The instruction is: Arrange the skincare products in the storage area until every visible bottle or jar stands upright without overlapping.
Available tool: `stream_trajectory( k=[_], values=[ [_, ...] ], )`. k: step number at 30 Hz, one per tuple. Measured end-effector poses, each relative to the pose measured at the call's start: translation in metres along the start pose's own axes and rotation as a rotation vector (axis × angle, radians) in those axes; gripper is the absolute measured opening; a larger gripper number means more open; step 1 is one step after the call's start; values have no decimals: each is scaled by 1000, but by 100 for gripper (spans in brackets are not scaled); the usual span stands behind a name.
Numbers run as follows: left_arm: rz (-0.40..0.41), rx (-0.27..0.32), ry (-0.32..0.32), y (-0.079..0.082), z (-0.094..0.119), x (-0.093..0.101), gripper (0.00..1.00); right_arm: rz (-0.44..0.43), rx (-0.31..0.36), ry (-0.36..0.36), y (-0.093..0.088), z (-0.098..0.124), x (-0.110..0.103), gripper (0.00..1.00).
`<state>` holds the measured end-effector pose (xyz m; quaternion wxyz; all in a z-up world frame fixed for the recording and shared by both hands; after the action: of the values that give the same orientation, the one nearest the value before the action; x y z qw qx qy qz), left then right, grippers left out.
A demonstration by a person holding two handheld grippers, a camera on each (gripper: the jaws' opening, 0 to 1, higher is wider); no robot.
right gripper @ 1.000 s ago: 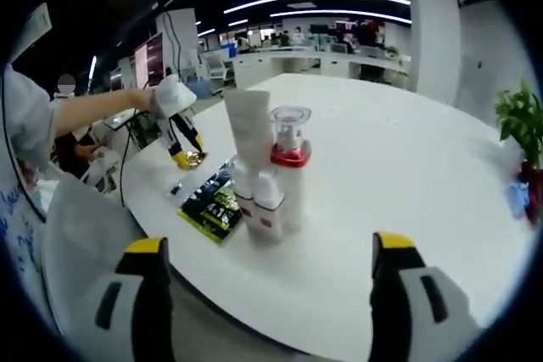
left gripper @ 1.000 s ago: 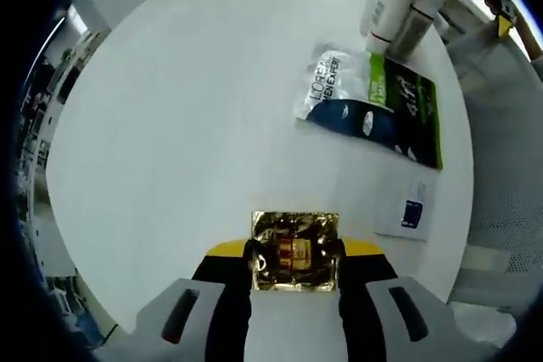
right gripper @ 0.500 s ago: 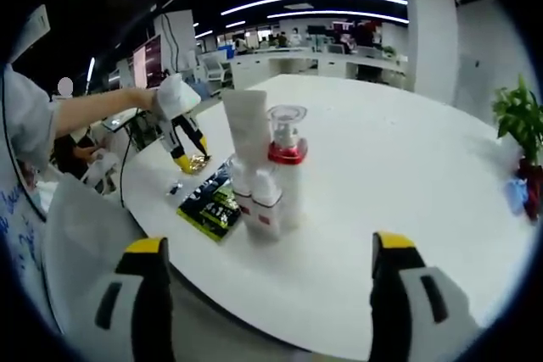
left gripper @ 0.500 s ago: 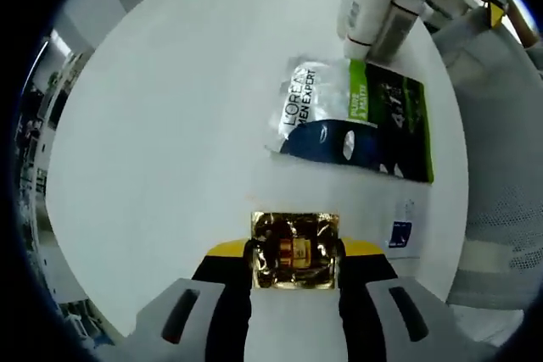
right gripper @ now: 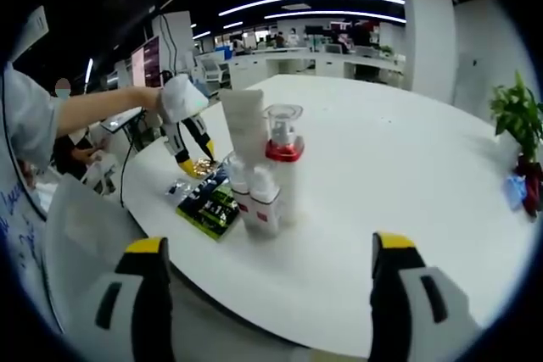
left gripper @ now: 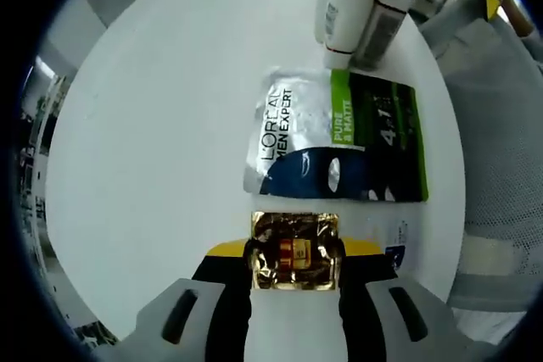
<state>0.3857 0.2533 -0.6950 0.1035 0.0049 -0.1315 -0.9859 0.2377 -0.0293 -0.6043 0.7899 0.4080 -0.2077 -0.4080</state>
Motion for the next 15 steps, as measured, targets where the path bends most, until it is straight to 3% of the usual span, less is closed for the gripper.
stream_trajectory(
  k=[9, 15],
  values=[
    [-6, -2, 12, 2, 0, -1, 39, 2, 1, -4, 0, 0, 2, 99],
    [-3, 27, 42, 3, 9, -1, 44, 9, 1, 4, 1, -2, 2, 99]
  ],
)
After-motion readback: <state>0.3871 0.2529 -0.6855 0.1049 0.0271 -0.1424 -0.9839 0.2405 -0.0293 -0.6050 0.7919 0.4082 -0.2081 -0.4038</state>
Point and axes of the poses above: the point that each gripper's makers call its tool centre point, and the gripper's own axes: z roughly backward along the fingers, x roughly to its right, y roughly out of its top, the point moved 6 cm from there along z, roughly backward along the fingers, and after that the axes turned 4 degrees about z, right-handed, at the moved point
